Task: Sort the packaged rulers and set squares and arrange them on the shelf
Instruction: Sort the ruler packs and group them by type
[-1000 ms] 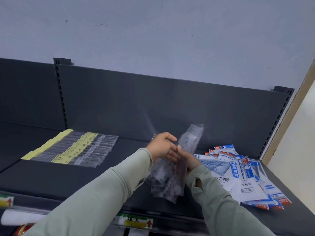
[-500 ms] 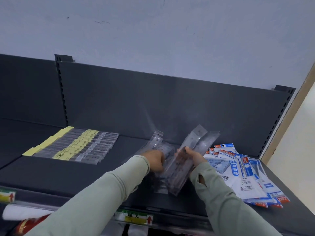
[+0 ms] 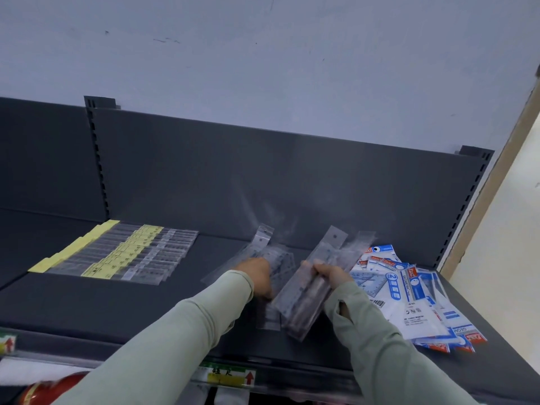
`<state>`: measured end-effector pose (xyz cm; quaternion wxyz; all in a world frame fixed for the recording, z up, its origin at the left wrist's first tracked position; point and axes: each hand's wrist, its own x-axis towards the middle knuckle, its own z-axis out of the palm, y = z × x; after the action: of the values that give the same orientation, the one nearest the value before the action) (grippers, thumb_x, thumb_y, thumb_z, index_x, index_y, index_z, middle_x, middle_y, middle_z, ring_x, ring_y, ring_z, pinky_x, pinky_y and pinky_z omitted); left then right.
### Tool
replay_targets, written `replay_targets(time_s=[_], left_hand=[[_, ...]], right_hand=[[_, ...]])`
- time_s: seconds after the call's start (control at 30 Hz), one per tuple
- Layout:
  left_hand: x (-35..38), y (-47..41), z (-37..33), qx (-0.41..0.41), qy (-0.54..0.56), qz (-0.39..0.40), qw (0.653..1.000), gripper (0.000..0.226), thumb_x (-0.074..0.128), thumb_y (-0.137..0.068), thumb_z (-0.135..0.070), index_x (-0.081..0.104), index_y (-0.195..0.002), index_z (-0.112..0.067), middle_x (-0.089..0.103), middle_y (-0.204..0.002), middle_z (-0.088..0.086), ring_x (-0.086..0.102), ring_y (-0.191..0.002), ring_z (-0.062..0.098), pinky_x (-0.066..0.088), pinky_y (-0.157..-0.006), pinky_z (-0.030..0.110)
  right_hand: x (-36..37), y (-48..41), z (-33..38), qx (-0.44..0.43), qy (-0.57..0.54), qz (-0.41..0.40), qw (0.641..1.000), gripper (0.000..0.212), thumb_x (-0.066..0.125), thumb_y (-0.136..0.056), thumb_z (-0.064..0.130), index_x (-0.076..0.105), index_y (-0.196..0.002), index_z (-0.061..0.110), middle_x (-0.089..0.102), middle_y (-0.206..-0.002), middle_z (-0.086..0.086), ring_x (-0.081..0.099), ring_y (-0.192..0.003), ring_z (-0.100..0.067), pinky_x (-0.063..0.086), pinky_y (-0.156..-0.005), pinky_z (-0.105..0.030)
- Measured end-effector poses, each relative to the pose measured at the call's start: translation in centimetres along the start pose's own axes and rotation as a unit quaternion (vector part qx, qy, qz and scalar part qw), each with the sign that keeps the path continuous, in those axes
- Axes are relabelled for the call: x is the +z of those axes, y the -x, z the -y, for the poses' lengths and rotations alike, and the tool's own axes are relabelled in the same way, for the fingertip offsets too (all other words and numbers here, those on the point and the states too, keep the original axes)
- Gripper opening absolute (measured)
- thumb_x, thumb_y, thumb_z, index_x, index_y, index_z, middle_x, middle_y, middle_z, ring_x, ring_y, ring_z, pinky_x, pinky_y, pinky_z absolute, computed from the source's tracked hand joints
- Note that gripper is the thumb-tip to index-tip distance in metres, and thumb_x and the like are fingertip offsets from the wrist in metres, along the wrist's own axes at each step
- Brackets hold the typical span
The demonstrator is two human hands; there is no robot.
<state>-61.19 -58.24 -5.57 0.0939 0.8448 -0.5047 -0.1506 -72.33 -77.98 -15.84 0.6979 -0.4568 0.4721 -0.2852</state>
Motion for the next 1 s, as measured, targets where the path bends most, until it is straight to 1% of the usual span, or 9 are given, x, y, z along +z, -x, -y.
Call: replay_targets(time_s=[0.1,0.17,0.2,0.3,0.4,0.57,0.67,0.87,1.0], left_hand=[[0.4,0.1,0.2,0.021,0.004,-0.019,1.0,0.04,0.073,-0.077,-0.034,0.06,-0.108,-0.012,0.056,-0.114,0.007,0.056,-0.104,0.024,0.047,-0.086,0.032],[0.5,0.1,0.1,0.026,-0.009,-0.013,1.0,0.039,0.071,-0.078,-0.038,0.058,-0.105,-0.014,0.058,-0.112,0.006,0.056,-0.099,0.024,0.045,-0.079,0.03],[0.5,0.2,-0.1,0.024,-0.012,-0.012,1.0,0.03,0.072,-0.078,-0.036,0.058,-0.095,-0.015,0.06,-0.107,0.006,0.056,-0.093,0.024,0.044,-0.076,0.03],[0.3,0.2,-0.5,0.022,-0.017,-0.018,0.999,0.028,0.07,-0.078,-0.023,0.048,-0.062,-0.018,0.058,-0.085,0.007,0.054,-0.077,0.023,0.043,-0.067,0.029],[0.2,0.2,-0.5,0.019,-0.012,-0.025,0.999,0.031,0.062,-0.082,-0.016,0.043,-0.058,-0.018,0.052,-0.076,0.005,0.051,-0.074,0.023,0.041,-0.065,0.029],[0.1,0.0,-0.4,0.027,-0.042,-0.029,0.998,0.013,0.056,-0.089,-0.023,0.059,-0.09,-0.011,0.062,-0.11,0.012,0.058,-0.095,0.027,0.042,-0.074,0.028],[0.4,0.2,-0.5,0.028,-0.128,-0.055,0.99,0.021,0.054,-0.09,-0.019,0.06,-0.108,-0.01,0.06,-0.119,0.011,0.06,-0.107,0.03,0.047,-0.082,0.034],[1.0,0.0,-0.3,0.057,-0.241,-0.089,0.965,0.034,0.048,-0.094,-0.025,0.056,-0.124,-0.012,0.055,-0.127,0.009,0.059,-0.11,0.029,0.046,-0.078,0.034],[0.2,0.3,-0.7,0.081,-0.309,-0.079,0.944,0.027,0.046,-0.094,-0.01,0.06,-0.117,-0.009,0.06,-0.123,0.011,0.06,-0.11,0.03,0.046,-0.076,0.034]], right_hand=[[1.6,6.0,1.9,0.019,0.005,0.016,1.0,0.081,0.082,-0.022,0.022,0.071,-0.1,0.001,0.071,-0.094,-0.018,0.067,-0.088,-0.029,0.054,-0.084,-0.038],[1.6,5.6,1.5,0.016,0.013,0.022,1.0,0.058,0.085,-0.043,0.027,0.074,-0.094,0.003,0.071,-0.086,-0.018,0.069,-0.077,-0.027,0.056,-0.074,-0.032],[1.4,5.1,1.4,0.012,0.018,0.023,1.0,0.056,0.086,-0.049,0.029,0.074,-0.098,0.005,0.071,-0.088,-0.017,0.069,-0.076,-0.027,0.057,-0.072,-0.032],[0.4,0.4,-0.3,0.025,0.031,-0.011,0.999,0.119,0.092,-0.016,0.037,0.057,-0.127,0.011,0.065,-0.114,-0.019,0.067,-0.094,-0.035,0.053,-0.085,-0.052],[1.5,5.8,1.5,0.021,0.025,-0.02,0.999,0.086,0.084,-0.04,0.02,0.058,-0.119,-0.001,0.067,-0.101,-0.022,0.067,-0.086,-0.037,0.052,-0.087,-0.054],[1.7,7.6,2.2,0.011,0.022,-0.03,0.999,0.046,0.071,-0.074,0.004,0.058,-0.116,-0.007,0.069,-0.067,-0.019,0.064,-0.072,-0.034,0.051,-0.088,-0.056],[1.7,7.7,2.2,0.012,0.034,-0.02,0.999,0.043,0.071,-0.075,0.006,0.059,-0.115,-0.005,0.068,-0.086,-0.022,0.064,-0.084,-0.038,0.049,-0.092,-0.056],[1.4,6.0,1.5,-0.006,0.029,0.013,0.999,0.067,0.081,-0.046,0.022,0.061,-0.106,-0.001,0.072,-0.085,-0.017,0.07,-0.074,-0.031,0.056,-0.08,-0.046],[1.5,6.3,1.4,-0.012,0.023,-0.011,1.0,0.081,0.076,-0.037,0.02,0.062,-0.113,-0.003,0.067,-0.105,-0.024,0.067,-0.09,-0.039,0.053,-0.084,-0.056]])
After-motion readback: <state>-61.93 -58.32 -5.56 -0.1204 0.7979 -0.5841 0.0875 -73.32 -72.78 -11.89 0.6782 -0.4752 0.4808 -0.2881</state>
